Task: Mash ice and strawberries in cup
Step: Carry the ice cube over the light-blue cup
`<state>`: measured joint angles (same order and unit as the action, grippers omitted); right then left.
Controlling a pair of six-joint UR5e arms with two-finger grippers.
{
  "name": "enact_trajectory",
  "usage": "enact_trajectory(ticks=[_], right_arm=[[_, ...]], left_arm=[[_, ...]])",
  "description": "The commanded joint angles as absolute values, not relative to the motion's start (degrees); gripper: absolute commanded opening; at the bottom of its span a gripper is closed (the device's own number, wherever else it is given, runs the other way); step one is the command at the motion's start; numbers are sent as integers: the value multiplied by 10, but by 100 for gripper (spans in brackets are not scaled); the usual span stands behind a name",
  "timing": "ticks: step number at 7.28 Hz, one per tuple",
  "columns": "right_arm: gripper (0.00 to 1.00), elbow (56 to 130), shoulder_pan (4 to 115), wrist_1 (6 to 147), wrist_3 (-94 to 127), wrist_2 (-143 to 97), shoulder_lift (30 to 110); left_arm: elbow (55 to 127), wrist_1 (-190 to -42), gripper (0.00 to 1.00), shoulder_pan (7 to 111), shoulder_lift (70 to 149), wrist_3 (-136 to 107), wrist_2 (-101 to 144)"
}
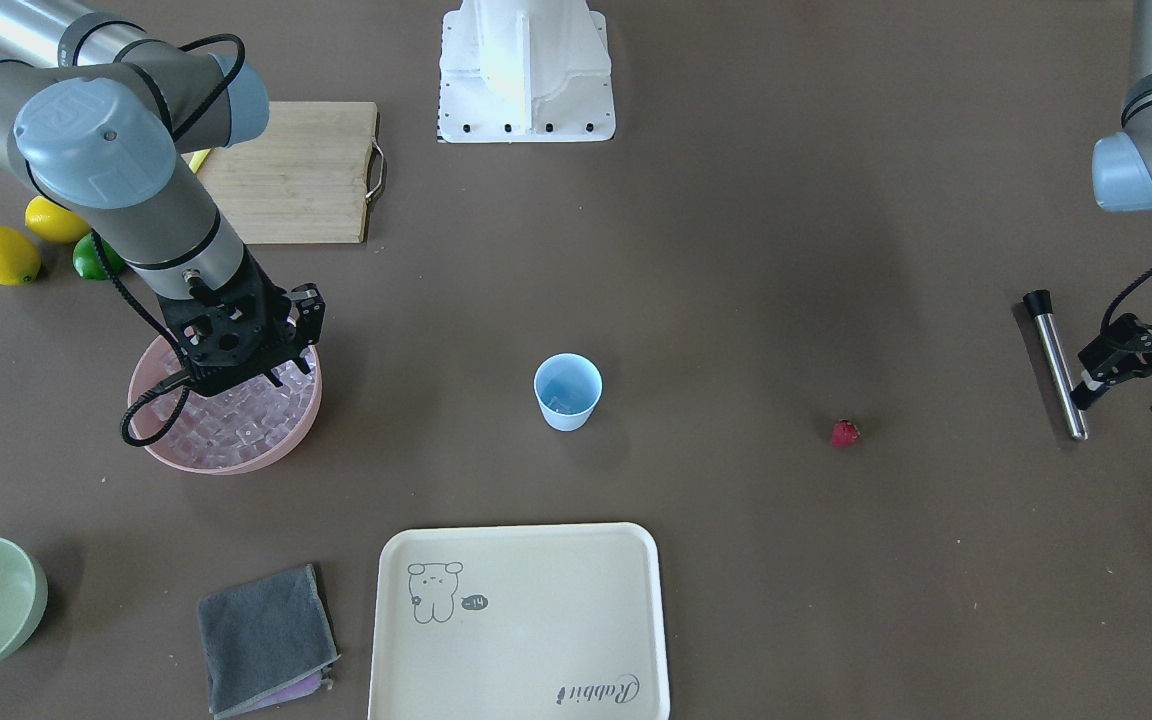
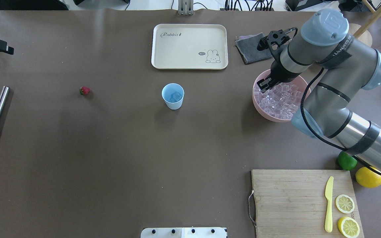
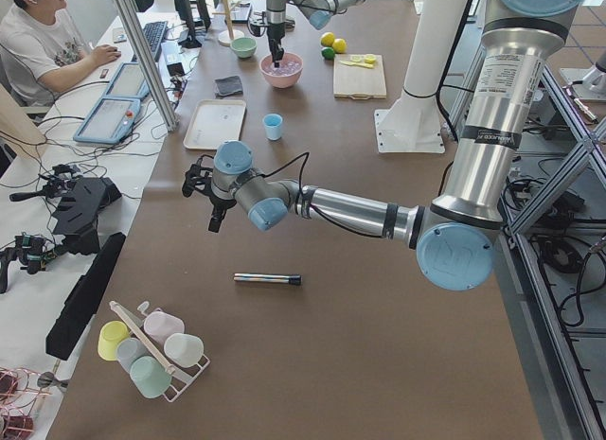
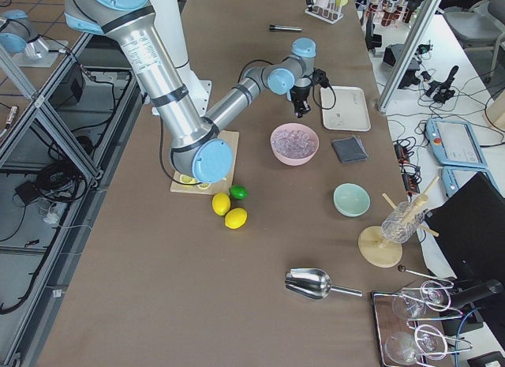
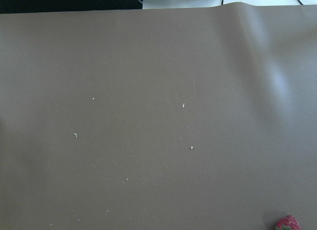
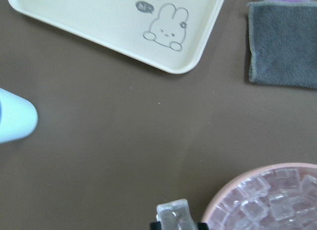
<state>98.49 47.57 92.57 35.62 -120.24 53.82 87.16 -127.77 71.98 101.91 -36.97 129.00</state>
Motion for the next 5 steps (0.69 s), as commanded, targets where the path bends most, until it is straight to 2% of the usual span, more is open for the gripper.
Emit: enact_trajectory(ticks=[1, 3, 5], right_arm=[[0, 948, 442, 967, 457, -1181, 431], [0, 853, 390, 968, 535, -1113, 324], [0, 798, 347, 962, 567, -1057, 275]], left_arm=[[867, -1278, 97, 715, 1021, -370, 1290], [868, -1277, 97, 706, 1022, -369, 1290], [866, -1278, 97, 706, 1022, -370, 1290]])
